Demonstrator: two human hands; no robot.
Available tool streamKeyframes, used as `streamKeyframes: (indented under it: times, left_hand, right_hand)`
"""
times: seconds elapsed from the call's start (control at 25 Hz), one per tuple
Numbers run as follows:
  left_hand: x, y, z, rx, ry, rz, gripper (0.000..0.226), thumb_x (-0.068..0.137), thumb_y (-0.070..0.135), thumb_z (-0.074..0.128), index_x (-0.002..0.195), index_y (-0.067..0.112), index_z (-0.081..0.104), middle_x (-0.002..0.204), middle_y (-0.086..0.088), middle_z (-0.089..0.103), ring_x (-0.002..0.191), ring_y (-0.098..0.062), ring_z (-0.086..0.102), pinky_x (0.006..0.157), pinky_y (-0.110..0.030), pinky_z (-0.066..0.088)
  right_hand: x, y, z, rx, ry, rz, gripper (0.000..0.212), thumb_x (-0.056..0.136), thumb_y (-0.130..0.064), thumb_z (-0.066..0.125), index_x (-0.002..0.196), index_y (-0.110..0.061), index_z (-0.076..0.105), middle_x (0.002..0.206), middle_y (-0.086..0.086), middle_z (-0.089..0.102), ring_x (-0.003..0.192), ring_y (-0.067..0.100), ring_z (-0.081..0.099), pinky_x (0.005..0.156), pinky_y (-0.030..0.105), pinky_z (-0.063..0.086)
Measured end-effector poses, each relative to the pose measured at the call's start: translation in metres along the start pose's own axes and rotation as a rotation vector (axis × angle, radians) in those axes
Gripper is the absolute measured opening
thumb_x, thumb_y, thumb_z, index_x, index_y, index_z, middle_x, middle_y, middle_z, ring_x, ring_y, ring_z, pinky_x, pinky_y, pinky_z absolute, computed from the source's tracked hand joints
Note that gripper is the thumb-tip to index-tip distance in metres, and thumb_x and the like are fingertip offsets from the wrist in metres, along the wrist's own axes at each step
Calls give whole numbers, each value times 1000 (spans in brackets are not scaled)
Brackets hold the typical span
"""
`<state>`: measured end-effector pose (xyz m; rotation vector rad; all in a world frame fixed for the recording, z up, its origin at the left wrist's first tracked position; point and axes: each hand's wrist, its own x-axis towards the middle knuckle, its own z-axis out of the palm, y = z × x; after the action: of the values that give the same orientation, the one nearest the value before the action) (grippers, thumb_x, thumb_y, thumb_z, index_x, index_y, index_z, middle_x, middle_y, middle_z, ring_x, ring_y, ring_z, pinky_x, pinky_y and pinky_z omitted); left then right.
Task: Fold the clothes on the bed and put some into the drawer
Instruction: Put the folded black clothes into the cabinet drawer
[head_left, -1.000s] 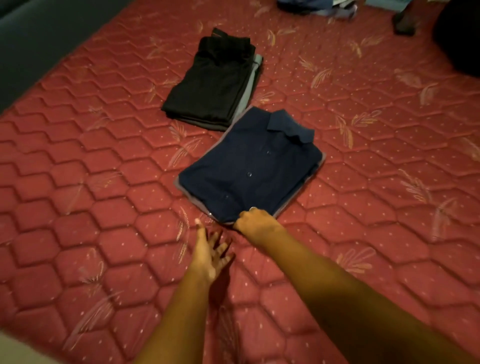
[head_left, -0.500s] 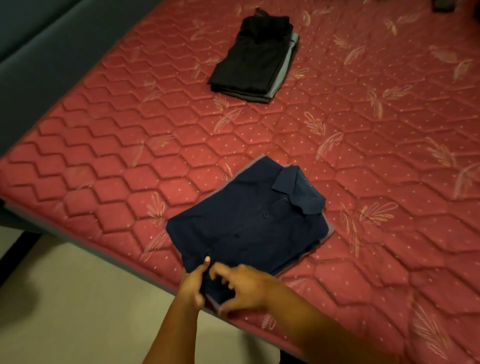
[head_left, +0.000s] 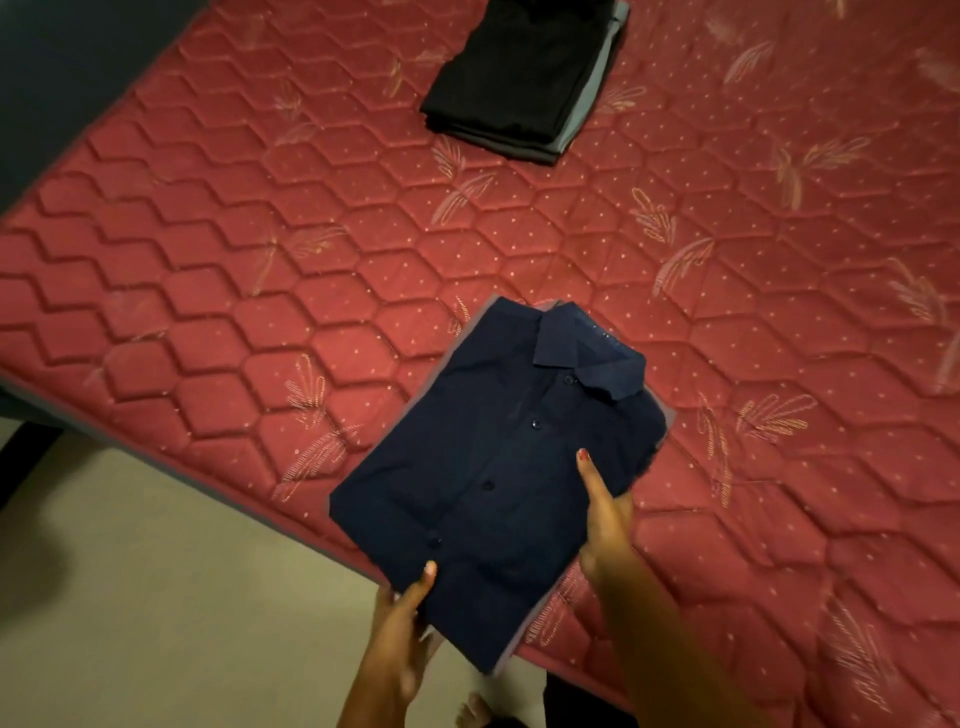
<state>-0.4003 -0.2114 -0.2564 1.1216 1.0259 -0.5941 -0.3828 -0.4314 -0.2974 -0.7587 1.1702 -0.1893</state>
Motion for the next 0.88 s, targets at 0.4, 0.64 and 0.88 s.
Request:
streamKeyframes:
  times: [0.4,0.64,0.88]
  left_hand:
    - [101,156,156,1060,-286,290,83,57,53,87,128,22,56,119,8,62,107,-14,59,92,-31,48]
    - [101,147,139,969,-389,162,56,74,17,80,126,20,59,111,8,66,101,-12,62,89,-28,46]
    - [90,125,87,582,-190,122,43,79,21,76,120,19,62,111,-1,70,98,-19,66,83,-33,52]
  right_hand:
    - [29,-49,5,-12,-331,459,56,79,-55,60,110,-11,72,114,12,70,109,28,64,100,43,45]
    - [46,-68,36,73,-439,416,60,85,-63,45,105,-16,76,122,10,66,110,25,64,97,43,45]
    - [59,-61,65,6,-560,431,68,86,-70,38,112,-18,73,127,10,63,116,26,61,98,45,50]
